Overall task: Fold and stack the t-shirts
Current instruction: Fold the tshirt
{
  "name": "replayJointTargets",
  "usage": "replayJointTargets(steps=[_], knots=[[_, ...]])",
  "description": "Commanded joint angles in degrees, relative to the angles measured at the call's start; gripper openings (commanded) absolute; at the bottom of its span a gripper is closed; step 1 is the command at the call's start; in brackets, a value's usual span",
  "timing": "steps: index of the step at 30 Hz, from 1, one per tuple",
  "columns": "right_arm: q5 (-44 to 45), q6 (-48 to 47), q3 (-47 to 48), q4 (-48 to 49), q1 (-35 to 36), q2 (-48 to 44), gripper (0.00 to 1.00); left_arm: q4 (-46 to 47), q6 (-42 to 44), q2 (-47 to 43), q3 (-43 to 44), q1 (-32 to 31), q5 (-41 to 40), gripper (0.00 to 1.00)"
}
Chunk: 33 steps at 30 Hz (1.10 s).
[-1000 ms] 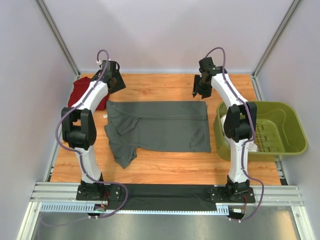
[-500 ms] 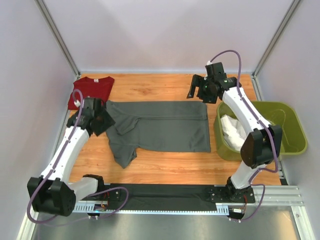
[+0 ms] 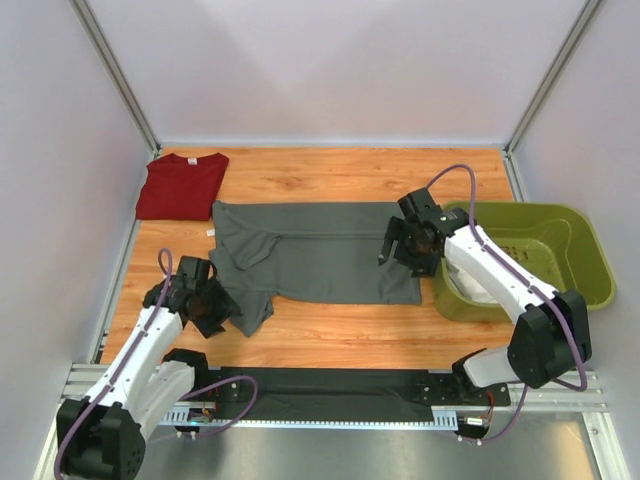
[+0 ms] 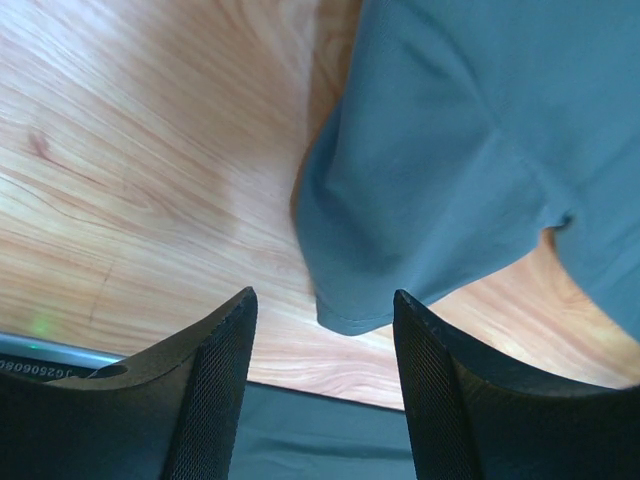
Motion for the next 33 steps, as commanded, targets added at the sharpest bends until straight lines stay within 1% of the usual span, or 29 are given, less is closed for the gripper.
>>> replayJointTargets(steps=[1,4,9,13,15,18,21,22,24,25,29,33], knots=[[2.0,4.4,-3.5,0.5,1.3,-2.0,0.84,2.9,-1.6,-1.4,-3.0,-0.8,2.4,0.64],[1.6,4.2,-5.6,1.8,1.4,-0.6,0.81,5.7,-1.6,-1.1,-4.7,-0.8,1.7,0.62],[2.8,4.0,-5.9,3.3,1.5,0.9,0.79,9.7,-1.3,0.6,-5.8,-0.9,1.1,0.60],[3.7,3.9,-6.6,4.2,1.8,1.8,0.72,11.8,-1.2,2.1,-6.6,-1.0,0.8,0.57],[4.4,3.6,-7.2,4.2,2.2,2.3,0.71,12.3,-1.8,2.1,-7.0,-1.1,0.3,0.56],[5.6,3.2,-8.1,3.4,2.7,2.6,0.71,12.2,-2.2,1.5,-7.3,-1.2,-0.7,0.51],[6.7,3.0,-9.5,3.5,2.8,1.6,0.70,11.8,-2.4,1.0,-7.4,-1.2,-2.3,0.35],[7.2,2.9,-10.0,3.5,2.7,1.1,0.70,11.6,-2.8,1.1,-7.4,-1.2,-2.9,0.23],[7.5,2.9,-10.9,3.6,2.8,1.0,0.70,10.4,-3.6,1.0,-7.5,-1.3,-3.0,0.05],[7.3,2.9,-11.2,3.8,2.9,1.0,0.70,9.7,-4.2,0.8,-7.2,-1.3,-4.2,0.00],[7.5,3.1,-11.9,4.8,3.6,1.3,0.68,2.2,-6.2,-0.7,-5.0,-1.3,-8.6,0.00],[8.7,3.0,-11.9,4.5,5.1,2.4,0.68,-2.0,-6.8,-1.7,-1.9,-1.2,-12.7,0.00]])
